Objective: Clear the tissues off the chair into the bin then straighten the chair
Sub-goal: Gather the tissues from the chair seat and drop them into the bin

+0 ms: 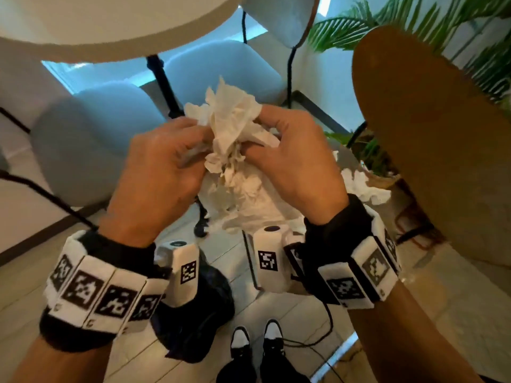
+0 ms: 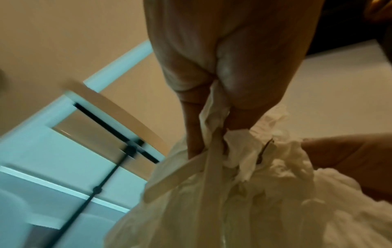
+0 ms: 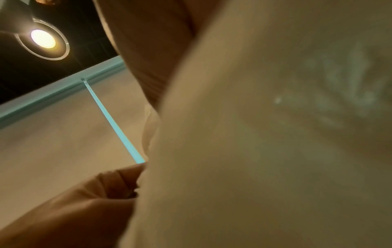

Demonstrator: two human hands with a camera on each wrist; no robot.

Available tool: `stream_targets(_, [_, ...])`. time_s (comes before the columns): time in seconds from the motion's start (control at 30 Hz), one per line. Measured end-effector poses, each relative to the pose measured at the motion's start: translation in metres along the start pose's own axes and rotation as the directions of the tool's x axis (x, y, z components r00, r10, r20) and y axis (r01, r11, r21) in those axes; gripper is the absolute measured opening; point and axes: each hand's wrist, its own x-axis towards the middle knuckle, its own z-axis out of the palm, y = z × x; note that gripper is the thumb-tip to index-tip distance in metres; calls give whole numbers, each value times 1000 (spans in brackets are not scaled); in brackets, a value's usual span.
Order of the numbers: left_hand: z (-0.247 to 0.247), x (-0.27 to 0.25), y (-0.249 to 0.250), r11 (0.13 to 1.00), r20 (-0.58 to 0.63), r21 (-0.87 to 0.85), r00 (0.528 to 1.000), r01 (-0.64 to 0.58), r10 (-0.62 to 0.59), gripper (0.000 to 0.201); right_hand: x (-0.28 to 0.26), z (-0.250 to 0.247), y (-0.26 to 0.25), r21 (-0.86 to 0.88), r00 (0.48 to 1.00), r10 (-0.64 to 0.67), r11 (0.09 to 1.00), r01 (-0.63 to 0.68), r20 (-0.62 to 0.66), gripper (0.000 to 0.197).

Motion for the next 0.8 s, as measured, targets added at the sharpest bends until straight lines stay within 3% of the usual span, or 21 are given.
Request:
stream_targets(0.17, [-58, -98, -65, 970, -63, 88, 973, 227, -222, 20, -15, 125, -7, 61, 968, -40, 998, 26, 249, 20])
stream_targets(0.3, [-41, -190, -146, 886, -111, 43, 883, 463, -456, 20, -34, 240, 45, 20, 888, 39, 998, -54, 459, 18])
stream_targets(0.4, [12, -244, -213, 800, -77, 3, 798, 600, -598, 15, -48, 307, 122, -2, 837, 137, 987, -160, 531, 18])
stream_targets(0.57, [149, -341, -346, 663, 96, 52, 657, 747, -748, 16, -84, 415, 295, -229, 713, 375, 927, -298, 592, 30])
stream_targets(0.7, [257, -420, -428, 597, 236, 76, 568, 799, -789, 16, -115, 483, 421, -375, 576, 459, 888, -268, 676, 31])
stream_targets(0.8, [312, -455, -469, 513, 326, 19, 479, 858, -815, 15, -134, 520, 496, -458, 485, 530, 847, -270, 695, 28])
